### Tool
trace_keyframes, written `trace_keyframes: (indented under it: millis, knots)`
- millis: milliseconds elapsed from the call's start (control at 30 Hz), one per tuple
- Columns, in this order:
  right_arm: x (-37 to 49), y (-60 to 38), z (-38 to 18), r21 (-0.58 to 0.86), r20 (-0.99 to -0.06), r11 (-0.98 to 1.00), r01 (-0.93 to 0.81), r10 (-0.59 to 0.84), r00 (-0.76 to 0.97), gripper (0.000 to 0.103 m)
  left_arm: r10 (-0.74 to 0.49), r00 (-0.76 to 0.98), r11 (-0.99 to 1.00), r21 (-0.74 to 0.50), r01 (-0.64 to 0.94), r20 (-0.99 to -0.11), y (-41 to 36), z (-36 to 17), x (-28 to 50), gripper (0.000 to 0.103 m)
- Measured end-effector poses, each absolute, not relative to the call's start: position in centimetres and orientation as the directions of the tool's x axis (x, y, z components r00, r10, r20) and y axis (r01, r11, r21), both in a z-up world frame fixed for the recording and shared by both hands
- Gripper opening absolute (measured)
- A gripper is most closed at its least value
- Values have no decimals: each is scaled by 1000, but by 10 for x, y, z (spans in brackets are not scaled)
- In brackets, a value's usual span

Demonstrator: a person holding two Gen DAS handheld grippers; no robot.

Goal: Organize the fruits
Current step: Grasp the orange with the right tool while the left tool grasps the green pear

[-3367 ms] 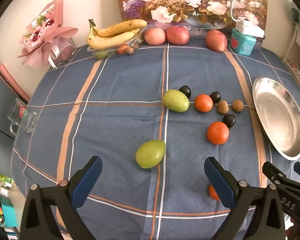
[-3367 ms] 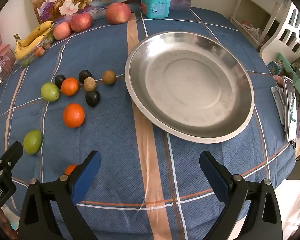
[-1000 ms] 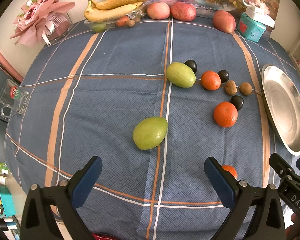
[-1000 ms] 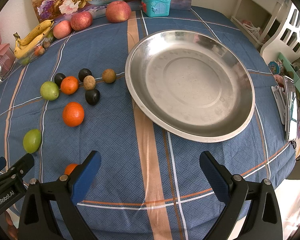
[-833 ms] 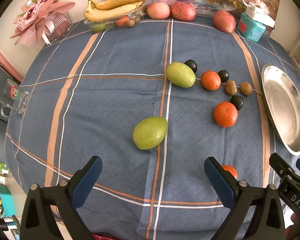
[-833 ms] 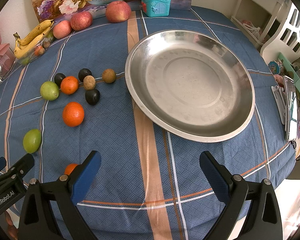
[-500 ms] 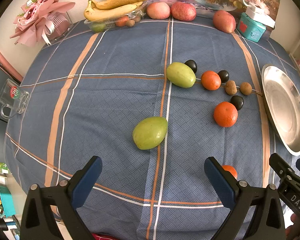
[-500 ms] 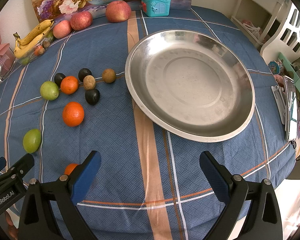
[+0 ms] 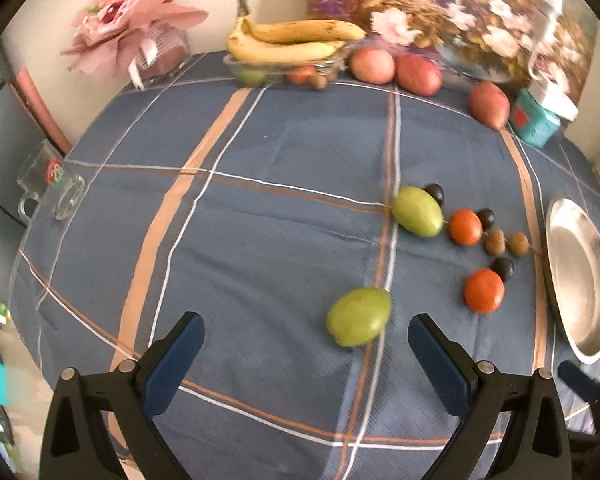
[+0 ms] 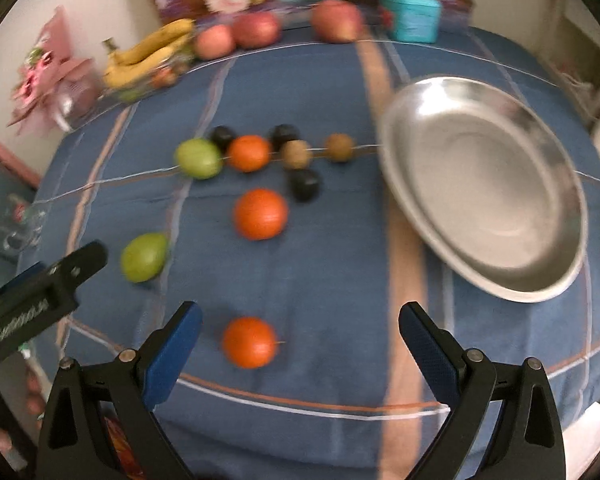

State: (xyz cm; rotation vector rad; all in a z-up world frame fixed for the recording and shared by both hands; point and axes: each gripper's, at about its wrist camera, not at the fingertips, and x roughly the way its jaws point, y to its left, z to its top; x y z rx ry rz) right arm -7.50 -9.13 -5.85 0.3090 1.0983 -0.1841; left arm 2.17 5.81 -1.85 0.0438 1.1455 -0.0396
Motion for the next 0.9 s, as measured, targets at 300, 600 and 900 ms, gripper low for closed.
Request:
trace_keyframes:
  millis: [300, 600, 900]
  knots:
    - [-56, -64, -71, 137, -925, 960, 244, 36, 377, 99, -69, 356, 993, -30, 113, -932, 59, -30, 42, 103]
    - [-49, -45, -78, 99, -937, 975, 201, 23, 349, 63, -183, 262, 972, -134, 192, -948, 41, -49, 45, 80]
    - [-38, -37, -96, 84, -957, 979, 187, 27, 290, 44, -212, 214, 967, -173, 186, -954, 37, -59, 49, 44]
